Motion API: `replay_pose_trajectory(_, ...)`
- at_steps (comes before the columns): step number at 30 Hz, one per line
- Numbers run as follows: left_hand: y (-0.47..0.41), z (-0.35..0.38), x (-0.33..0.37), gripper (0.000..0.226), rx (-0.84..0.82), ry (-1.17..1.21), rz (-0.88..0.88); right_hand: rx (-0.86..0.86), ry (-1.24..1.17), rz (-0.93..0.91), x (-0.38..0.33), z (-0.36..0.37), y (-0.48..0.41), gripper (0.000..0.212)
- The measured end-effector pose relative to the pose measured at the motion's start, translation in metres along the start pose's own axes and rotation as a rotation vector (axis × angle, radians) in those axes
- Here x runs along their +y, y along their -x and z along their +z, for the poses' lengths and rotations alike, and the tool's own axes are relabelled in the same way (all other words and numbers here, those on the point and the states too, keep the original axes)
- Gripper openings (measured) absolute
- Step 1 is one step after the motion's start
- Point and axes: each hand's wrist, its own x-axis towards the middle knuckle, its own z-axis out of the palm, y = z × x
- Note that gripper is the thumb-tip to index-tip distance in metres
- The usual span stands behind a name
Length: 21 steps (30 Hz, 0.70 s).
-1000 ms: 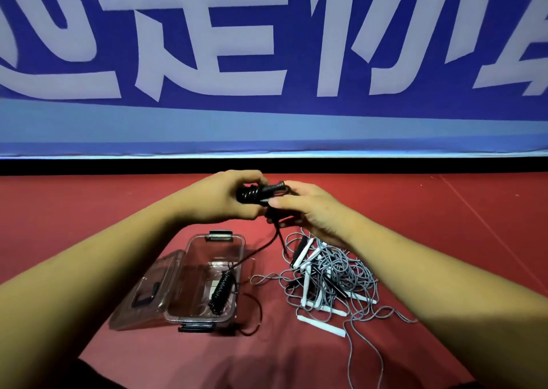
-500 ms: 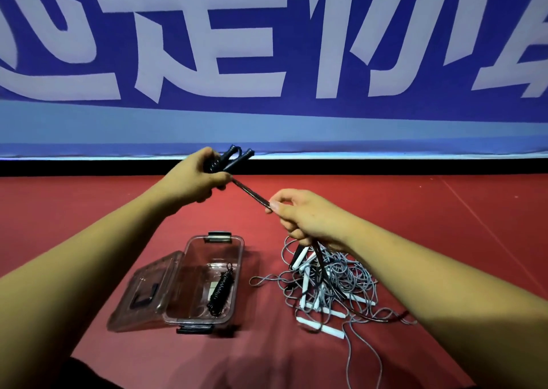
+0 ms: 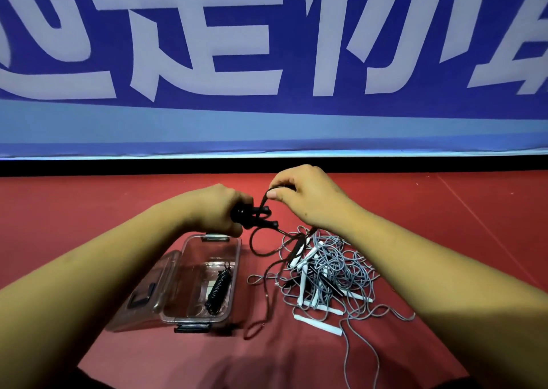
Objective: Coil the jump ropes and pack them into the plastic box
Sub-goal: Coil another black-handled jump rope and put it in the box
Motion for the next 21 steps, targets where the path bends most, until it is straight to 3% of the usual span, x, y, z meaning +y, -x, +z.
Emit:
replay_pose_trajectory(2, -0.002, 0.002, 0.01, 0.024, -0.023, 0.003, 0.064, 0.046, 0.001, 0.002, 0.01, -0.001, -0.002, 0.012)
replay_pose_trajectory(5, 0.001, -0.001, 0.019, 0.047, -0.048, 0.089, 0.113, 0.102, -0.029, 0.028, 0.026, -0.001, -0.003, 0.011)
replay_pose_trajectory(11, 0.011, -0.007, 0.026, 0.018, 0.055, 0.432, 0.247, 0.169, -0.315, 0.156, 0.037, -0.003, -0.003, 0.018)
replay_pose_trajectory(13, 0.013, -0.011, 0.029, 0.017, 0.149, 0.64, 0.237, 0.125, -0.43, 0.253, 0.037, -0.001, -0.003, 0.016)
replay_pose_trajectory(16, 0.013, -0.016, 0.033, 0.051, 0.252, 0.913, 0.162, -0.008, -0.594, 0.355, 0.037, 0.012, -0.001, 0.028)
replay_pose_trajectory(17, 0.013, -0.017, 0.033, 0.053, 0.276, 0.926, 0.153, -0.066, -0.607, 0.368, 0.036, 0.016, 0.001, 0.027)
replay_pose_trajectory(21, 0.005, -0.018, 0.018, 0.026, 0.392, 0.819, 0.046, -0.275, -0.695, 0.433, 0.03, 0.027, 0.007, 0.021)
